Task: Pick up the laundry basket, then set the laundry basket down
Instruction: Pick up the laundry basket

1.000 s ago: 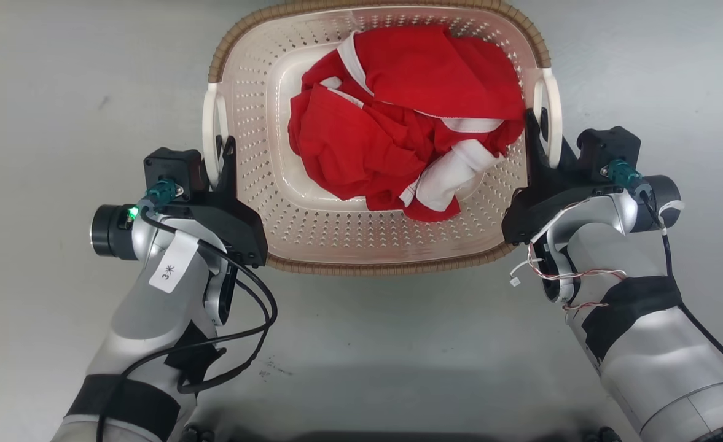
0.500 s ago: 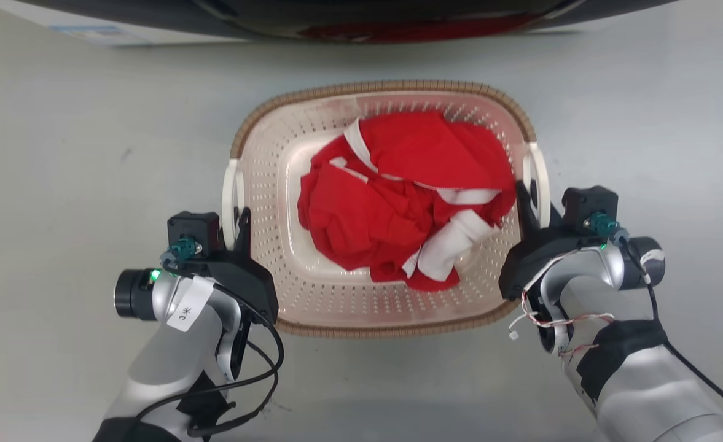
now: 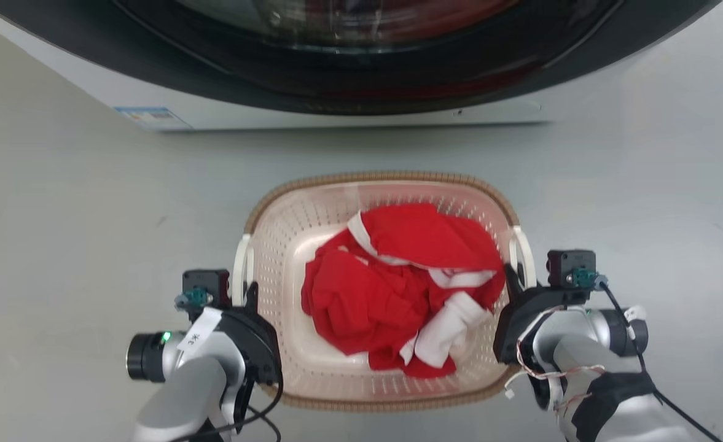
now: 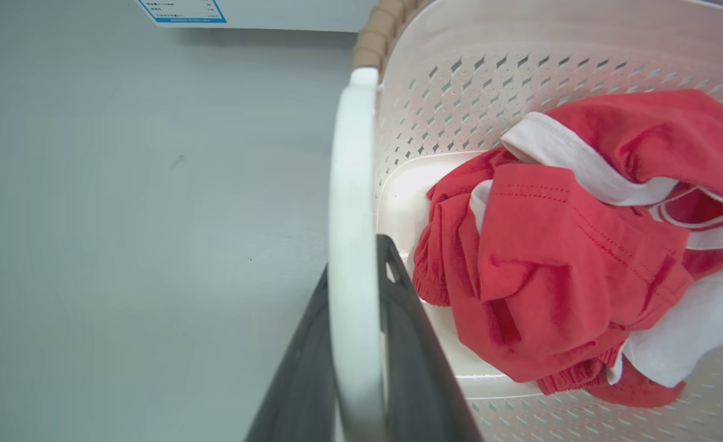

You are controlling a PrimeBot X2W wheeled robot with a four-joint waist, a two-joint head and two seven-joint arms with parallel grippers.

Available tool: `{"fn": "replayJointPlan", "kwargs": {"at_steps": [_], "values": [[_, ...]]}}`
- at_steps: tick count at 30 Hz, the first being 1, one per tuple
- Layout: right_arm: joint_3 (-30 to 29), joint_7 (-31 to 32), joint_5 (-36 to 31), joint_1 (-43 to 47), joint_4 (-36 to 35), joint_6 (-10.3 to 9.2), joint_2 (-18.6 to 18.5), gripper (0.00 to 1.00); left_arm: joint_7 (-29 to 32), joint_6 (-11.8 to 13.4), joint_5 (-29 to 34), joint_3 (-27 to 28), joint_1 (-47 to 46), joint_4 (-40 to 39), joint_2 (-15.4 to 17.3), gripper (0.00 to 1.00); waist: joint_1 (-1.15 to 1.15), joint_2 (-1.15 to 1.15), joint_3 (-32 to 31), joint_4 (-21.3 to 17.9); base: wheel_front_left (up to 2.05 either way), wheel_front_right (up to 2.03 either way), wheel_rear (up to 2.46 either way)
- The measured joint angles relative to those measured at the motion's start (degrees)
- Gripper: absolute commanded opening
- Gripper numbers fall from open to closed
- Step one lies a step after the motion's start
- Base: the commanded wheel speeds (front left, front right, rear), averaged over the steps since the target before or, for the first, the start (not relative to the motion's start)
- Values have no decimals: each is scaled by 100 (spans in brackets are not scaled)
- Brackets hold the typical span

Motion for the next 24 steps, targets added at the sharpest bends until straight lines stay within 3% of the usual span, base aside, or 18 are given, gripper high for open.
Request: {"fn": "replayJointPlan", "kwargs": {"at_steps": [24], "values": [[1000,909,1139,1389,-35,-26,19,0,784,7,-604,-659,1315,321,15,0,0,-1,-2048,94,0,0,0]]}}
